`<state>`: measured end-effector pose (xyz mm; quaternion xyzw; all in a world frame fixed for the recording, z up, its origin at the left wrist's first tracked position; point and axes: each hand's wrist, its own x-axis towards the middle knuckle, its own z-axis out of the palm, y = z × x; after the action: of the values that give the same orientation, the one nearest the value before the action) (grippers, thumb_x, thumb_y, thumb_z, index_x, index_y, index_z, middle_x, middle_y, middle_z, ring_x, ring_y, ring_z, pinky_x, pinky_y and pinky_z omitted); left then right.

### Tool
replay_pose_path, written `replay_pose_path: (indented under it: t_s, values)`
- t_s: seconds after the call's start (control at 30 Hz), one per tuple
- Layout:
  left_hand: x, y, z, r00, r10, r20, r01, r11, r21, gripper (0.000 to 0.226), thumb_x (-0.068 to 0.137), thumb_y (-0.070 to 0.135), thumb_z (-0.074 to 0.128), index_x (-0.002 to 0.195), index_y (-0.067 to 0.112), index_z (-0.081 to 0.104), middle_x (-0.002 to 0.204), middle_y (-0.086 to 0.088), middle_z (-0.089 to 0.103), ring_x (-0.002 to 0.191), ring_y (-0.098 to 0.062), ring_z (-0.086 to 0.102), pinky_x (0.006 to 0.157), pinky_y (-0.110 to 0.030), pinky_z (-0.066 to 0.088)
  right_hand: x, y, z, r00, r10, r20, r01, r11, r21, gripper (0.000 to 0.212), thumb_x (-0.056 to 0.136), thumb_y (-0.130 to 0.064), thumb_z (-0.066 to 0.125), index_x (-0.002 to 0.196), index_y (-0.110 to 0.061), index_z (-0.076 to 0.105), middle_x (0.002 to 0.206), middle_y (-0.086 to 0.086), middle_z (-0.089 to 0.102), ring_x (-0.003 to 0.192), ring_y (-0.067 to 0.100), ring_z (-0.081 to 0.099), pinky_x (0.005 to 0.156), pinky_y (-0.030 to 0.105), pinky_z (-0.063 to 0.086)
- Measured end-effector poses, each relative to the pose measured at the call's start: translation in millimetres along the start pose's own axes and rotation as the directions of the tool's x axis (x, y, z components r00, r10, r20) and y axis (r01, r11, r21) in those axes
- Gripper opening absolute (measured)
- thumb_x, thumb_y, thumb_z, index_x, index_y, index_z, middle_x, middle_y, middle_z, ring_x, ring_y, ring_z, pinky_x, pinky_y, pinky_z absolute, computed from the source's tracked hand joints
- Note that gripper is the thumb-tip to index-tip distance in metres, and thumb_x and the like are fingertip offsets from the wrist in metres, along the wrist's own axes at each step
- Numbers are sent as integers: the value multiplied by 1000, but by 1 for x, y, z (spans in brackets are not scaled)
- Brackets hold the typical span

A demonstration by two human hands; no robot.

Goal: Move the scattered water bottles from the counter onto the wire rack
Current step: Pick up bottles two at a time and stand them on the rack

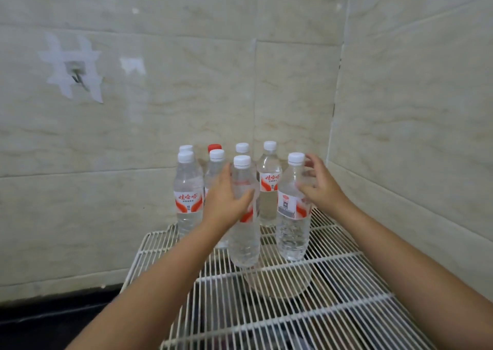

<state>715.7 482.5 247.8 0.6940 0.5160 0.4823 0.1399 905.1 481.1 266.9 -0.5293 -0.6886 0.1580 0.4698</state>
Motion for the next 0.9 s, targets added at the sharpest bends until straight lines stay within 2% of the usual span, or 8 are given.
replay_pose_path:
  t_s: [0.1,0.23,0.4,0.6,0.67,0.77,0.83,0.9]
  values:
    - [11,8,-14,997,21,80,-18,999,-41,61,92,20,52,145,16,22,144,-9,41,131,-25,41,105,-42,38,13,-15,-13,999,-30,38,32,997,-66,58,91,-11,52,143,-14,26,148,10,32,130,24,40,105,38,35]
    - [27,23,-21,989,-15,146,26,997,-73,51,97,19,42,145,16,24,149,-9,34,134,-25,37,108,-39,34,26,-28,-20,981,-35,192,94,947,-308,48,94,-8,46,140,-11,35,148,10,36,133,23,37,108,30,29]
    - [34,28,-25,975,9,221,-2,999,-34,44,95,10,45,138,12,39,142,-9,44,128,-23,45,106,-36,39,31,-32,-24,979,-4,206,75,937,-340,42,92,-6,49,134,-8,45,138,11,49,122,25,49,98,26,37]
    - [39,25,-22,997,-25,70,24,1000,15,38,81,15,68,117,7,59,104,-8,65,91,-18,59,88,-35,52,39,-33,-26,978,16,208,77,900,-429,32,87,-13,57,119,-8,57,120,14,61,93,20,54,78,25,37]
    - [37,28,-22,999,-31,37,29,999,41,38,80,20,69,115,8,59,97,-3,62,87,-17,57,82,-31,51,39,-34,-24,982,16,191,76,882,-465,31,87,-15,57,117,-7,57,118,14,61,97,24,56,76,27,38]
    - [38,36,-22,990,-5,140,-14,991,136,54,87,24,61,135,11,42,132,-11,53,118,-24,52,101,-35,43,39,-39,-19,988,22,153,57,868,-493,31,87,-19,56,116,-6,55,119,15,60,102,27,56,76,29,39]
    - [39,43,-24,947,9,322,-74,979,191,58,92,23,53,143,15,28,149,-8,35,132,-24,39,108,-34,34,39,-40,-17,978,20,206,85,868,-489,39,89,-19,54,127,-10,50,131,13,55,114,26,53,88,32,42]
    - [42,46,-30,884,-28,467,-44,989,143,57,94,17,49,145,18,24,152,-7,29,135,-24,36,109,-34,32,39,-39,-16,959,15,281,130,864,-487,42,91,-18,50,133,-16,47,140,8,49,126,24,46,101,33,37]
